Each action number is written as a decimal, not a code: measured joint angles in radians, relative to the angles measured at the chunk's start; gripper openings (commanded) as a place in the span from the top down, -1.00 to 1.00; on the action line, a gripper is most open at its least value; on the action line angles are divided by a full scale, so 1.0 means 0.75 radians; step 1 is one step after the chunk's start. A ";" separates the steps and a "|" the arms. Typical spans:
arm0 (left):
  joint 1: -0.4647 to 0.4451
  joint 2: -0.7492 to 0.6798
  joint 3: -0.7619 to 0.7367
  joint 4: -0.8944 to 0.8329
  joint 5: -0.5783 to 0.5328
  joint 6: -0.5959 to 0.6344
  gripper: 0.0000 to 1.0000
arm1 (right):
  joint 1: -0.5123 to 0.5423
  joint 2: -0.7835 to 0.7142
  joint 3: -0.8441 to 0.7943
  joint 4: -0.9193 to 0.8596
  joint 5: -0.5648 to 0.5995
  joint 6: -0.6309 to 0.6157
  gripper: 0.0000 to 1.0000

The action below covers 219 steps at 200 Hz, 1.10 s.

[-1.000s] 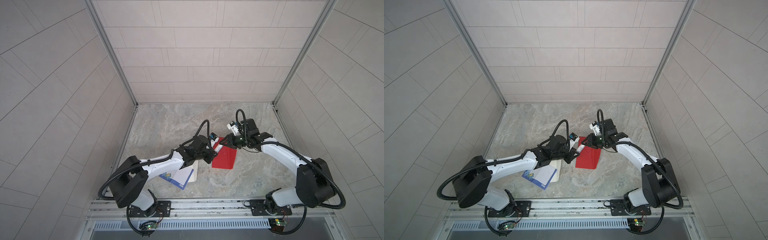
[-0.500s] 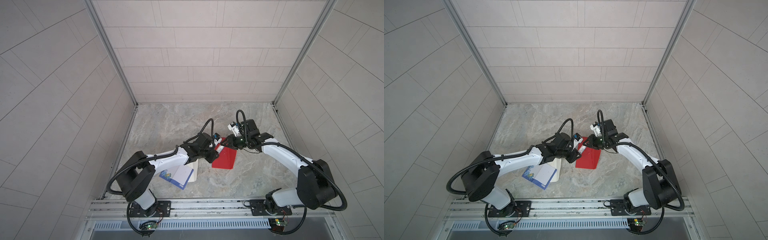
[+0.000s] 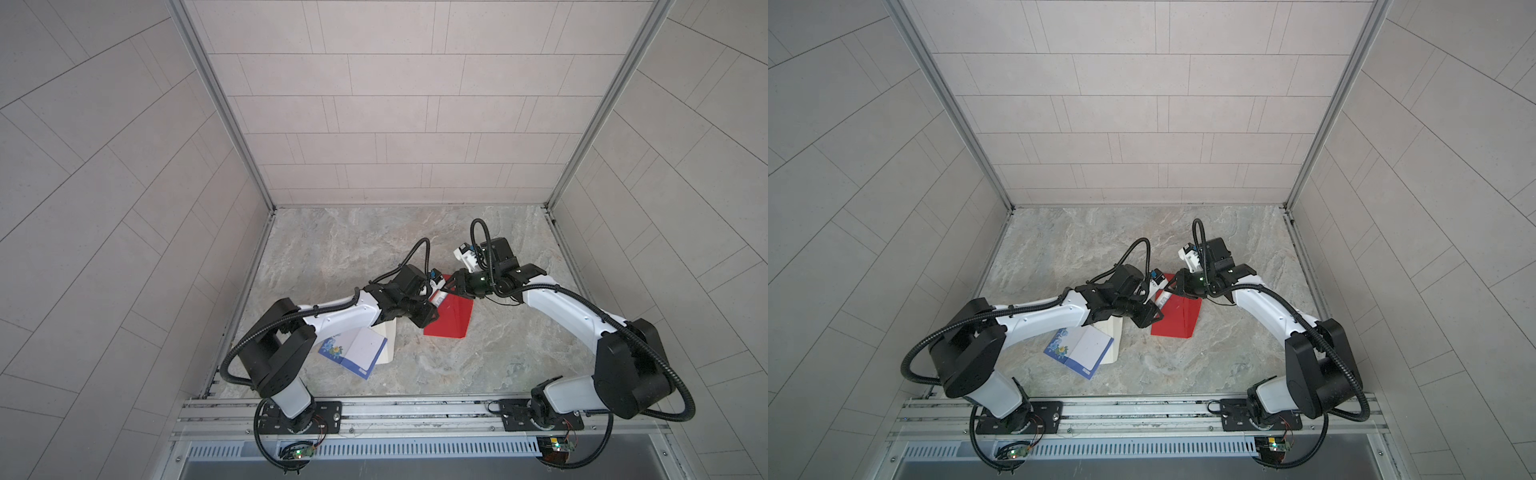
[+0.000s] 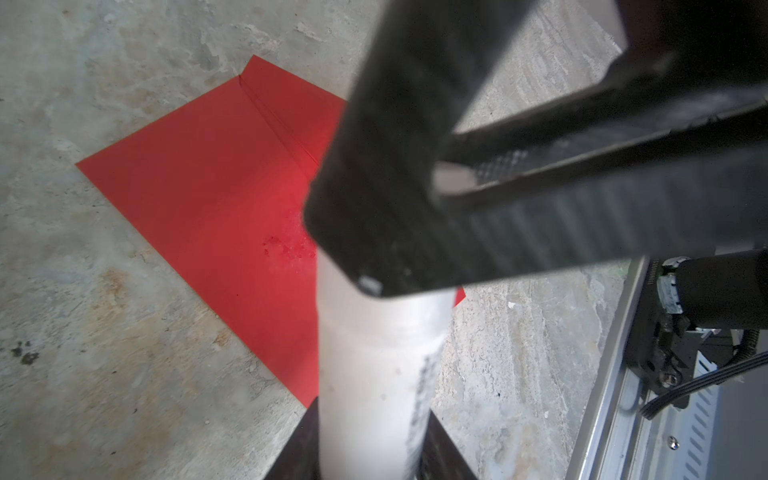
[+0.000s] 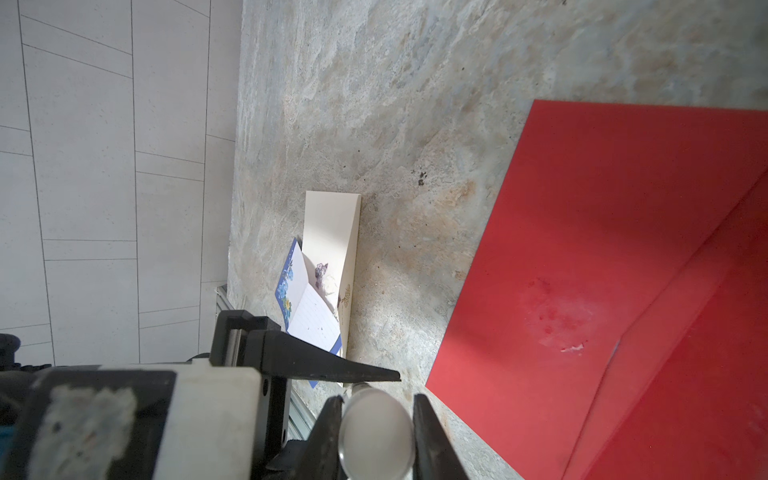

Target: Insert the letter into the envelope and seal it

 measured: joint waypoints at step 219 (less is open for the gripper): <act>-0.037 -0.028 -0.082 0.228 -0.146 0.011 1.00 | -0.122 -0.032 -0.025 -0.069 0.018 0.206 0.92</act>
